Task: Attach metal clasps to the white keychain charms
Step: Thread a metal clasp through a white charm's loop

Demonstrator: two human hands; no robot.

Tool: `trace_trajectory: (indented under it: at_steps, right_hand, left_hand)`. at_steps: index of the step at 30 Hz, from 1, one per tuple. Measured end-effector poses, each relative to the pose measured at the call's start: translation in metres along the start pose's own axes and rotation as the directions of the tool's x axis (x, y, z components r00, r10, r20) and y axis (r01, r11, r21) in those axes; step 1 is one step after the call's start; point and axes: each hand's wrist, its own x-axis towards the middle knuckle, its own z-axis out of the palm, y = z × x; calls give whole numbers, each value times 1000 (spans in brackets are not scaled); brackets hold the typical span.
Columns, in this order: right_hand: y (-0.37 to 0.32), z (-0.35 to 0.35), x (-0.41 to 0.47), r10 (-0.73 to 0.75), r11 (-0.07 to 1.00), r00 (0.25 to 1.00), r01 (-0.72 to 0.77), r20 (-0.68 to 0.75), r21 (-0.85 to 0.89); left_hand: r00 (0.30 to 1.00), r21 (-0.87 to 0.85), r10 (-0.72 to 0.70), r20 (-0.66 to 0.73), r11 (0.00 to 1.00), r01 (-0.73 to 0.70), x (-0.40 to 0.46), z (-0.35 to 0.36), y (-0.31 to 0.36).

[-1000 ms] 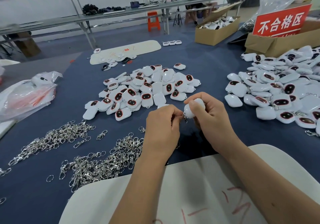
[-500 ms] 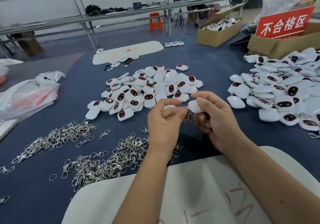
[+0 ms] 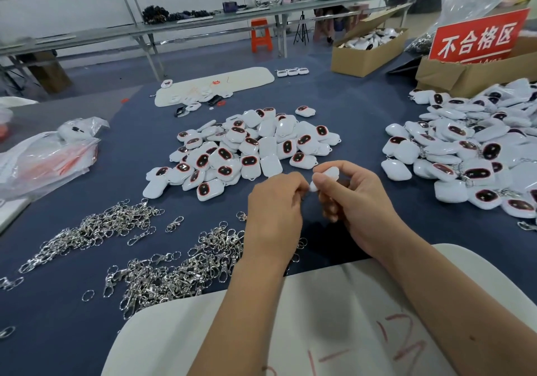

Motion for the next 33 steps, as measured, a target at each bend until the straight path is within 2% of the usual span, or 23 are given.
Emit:
trace_trajectory:
  at_steps: [2,4,6,8,12,15,19,23,28,33]
  right_hand:
    - [-1,0,0,16,998,1000,-15,-1,67]
    - [-4,-2,1,33,970,999,-40,33,239]
    - [-7,-4,1,28,940,997,-51,73,338]
    - [-7,-4,1,26,935,995,-59,97,351]
    - [-7,-2,1,33,931,993,-71,111,358]
    - [-8,0,1,35,934,989,-83,145,347]
    - [-7,1,0,46,951,991,-82,126,297]
    - [-7,1,-1,49,963,991,-80,124,258]
    - [-5,5,-1,47,980,992,-69,120,186]
    - [-3,7,-2,27,983,995,-44,94,179]
  left_hand:
    - [1000,-36,-11,-4,999,11,0,1,1]
    - [990,-304,-130,-56,947,107,-3,4,8]
    - [956,-583,-292,-9,778,232,-4,8,17]
    - [928,-721,-364,78,622,304,-3,11,21]
    - [914,-762,-394,98,561,324,-2,11,17]
    - [879,-828,-465,107,448,337,-1,10,17]
    - [841,-888,-509,186,280,366,0,5,15]
    - [823,-887,-531,200,259,382,1,4,16]
    - [783,-909,-565,260,132,397,4,1,14]
    - [782,-913,-574,243,136,384,5,2,14]
